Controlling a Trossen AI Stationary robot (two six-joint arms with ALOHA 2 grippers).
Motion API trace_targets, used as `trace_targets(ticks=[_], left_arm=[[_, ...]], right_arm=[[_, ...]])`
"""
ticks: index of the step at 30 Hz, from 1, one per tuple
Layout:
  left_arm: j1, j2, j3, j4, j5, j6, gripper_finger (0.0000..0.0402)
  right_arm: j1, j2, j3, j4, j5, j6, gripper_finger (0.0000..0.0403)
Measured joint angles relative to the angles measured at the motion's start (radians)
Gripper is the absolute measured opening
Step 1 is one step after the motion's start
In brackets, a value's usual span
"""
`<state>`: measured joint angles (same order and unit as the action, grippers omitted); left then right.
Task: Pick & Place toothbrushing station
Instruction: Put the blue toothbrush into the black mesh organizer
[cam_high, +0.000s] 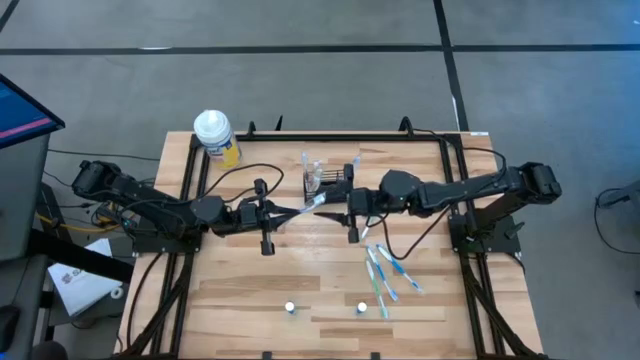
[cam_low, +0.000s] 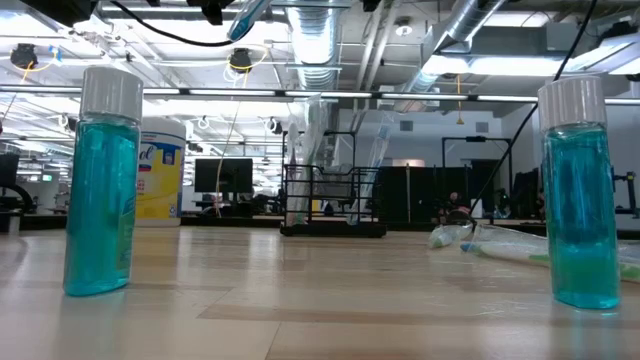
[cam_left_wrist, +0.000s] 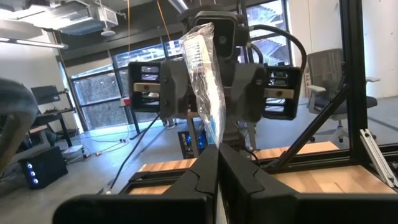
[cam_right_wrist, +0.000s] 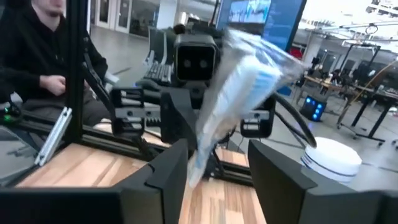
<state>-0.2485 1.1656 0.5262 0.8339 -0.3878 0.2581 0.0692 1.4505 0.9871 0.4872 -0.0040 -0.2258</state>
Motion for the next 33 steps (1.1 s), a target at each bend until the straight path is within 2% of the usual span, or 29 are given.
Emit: trace_targets(ticks=[4, 12, 21, 26, 29, 33], left_arm=[[0.002, 0.000, 0.000, 0.004, 0.000, 0.000, 0.0000], [0.009, 0.003, 0.000, 0.022, 0.000, 0.000, 0.0000], [0.048, 0.128, 0.001, 0.184, 0.045, 0.000, 0.0000], [0.060, 0.148, 0.001, 0.214, 0.045, 0.000, 0.0000], [0.060, 0.147, 0.001, 0.216, 0.045, 0.000, 0.0000], [0.060, 0.147, 0.001, 0.216, 0.039, 0.000, 0.0000]], right_arm=[[0.000, 0.001, 0.001, 0.033, -0.018, 0.016, 0.0160], [0.000, 0.011, 0.001, 0.075, -0.022, 0.019, 0.0122], [0.000, 0.011, 0.001, 0.078, -0.023, 0.017, 0.0108], [0.000, 0.011, 0.001, 0.064, -0.023, 0.016, 0.0101], [0.000, 0.011, 0.001, 0.064, -0.022, 0.006, 0.0078], [0.000, 0.011, 0.001, 0.053, -0.027, 0.006, 0.0019]])
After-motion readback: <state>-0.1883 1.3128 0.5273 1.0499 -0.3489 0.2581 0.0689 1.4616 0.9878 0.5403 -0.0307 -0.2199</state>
